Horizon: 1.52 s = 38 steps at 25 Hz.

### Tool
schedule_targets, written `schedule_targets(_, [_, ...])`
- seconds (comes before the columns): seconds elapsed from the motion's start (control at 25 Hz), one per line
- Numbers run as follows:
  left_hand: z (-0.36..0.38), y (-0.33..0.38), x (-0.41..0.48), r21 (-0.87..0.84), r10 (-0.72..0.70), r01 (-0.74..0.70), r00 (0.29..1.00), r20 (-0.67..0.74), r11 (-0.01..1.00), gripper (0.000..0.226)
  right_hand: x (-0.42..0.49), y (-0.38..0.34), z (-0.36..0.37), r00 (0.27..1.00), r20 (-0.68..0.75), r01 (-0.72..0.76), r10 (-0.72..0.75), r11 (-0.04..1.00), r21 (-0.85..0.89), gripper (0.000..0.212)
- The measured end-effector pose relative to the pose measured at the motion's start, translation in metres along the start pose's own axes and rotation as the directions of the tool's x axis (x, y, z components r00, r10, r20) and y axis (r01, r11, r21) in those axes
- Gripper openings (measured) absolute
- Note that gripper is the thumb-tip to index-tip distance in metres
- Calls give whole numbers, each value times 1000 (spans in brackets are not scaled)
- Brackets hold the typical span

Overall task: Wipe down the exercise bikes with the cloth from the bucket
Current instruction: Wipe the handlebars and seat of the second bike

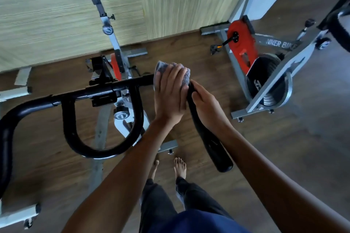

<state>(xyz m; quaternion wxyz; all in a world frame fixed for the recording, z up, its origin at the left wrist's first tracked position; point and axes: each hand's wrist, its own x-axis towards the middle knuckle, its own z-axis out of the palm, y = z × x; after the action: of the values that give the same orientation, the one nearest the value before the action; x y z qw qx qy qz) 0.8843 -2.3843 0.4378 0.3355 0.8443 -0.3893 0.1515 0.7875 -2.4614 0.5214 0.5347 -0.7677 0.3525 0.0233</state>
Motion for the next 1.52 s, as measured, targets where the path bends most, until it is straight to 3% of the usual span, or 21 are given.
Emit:
schedule_targets(0.2, [-1, 2, 2, -7, -40, 39, 999, -24, 999, 43, -25, -2, -8, 992, 17, -120, 122, 988, -92, 54])
schedule_targets(0.32, [3, 15, -6, -185, -11, 13, 1000, 11, 983, 45, -50, -1, -15, 985, 19, -169, 169, 985, -32, 51])
schedule_targets(0.48, [-3, 22, -14, -466, 67, -56, 998, 6, 883, 45, -81, -6, -19, 964, -18, -259, 266, 952, 166, 40])
schedule_targets(0.56, [-2, 17, -10, -414, 100, -91, 995, 1, 906, 43, -84, -8, -19, 950, -49, -293, 309, 933, 207, 40])
schedule_targets(0.64, [4, 15, -2, -295, 56, -49, 998, 14, 954, 43, -84, -8, -18, 941, -52, -318, 335, 926, 202, 40])
schedule_targets(0.72, [9, 19, 0, -281, 12, -3, 1000, 29, 960, 43, -86, -9, -17, 935, -69, -328, 347, 924, 197, 40])
schedule_targets(0.84, [6, 26, -13, -450, 35, -13, 999, 42, 893, 41, -89, -10, -16, 922, -122, -333, 368, 912, 240, 37])
schedule_targets(1.0, [-13, 40, -34, -659, 44, 82, 984, 171, 748, 44, -95, -10, -13, 903, -171, -329, 395, 889, 318, 32])
schedule_targets(1.16, [-30, 50, -57, -696, 107, 102, 962, 251, 711, 47, -108, -2, -14, 916, -133, -299, 378, 865, 402, 29])
schedule_targets(1.32, [-22, 29, -44, -573, 263, -136, 954, 145, 809, 49, -120, 4, -20, 935, -106, -275, 340, 878, 392, 25])
schedule_targets(1.4, [-14, 30, -37, -562, 231, -104, 960, 161, 821, 46, -124, 5, -23, 935, -111, -270, 336, 879, 394, 23])
schedule_targets(1.52, [-12, 41, -45, -679, 176, -33, 974, 144, 733, 41, -130, 8, -30, 940, -83, -260, 330, 855, 450, 22])
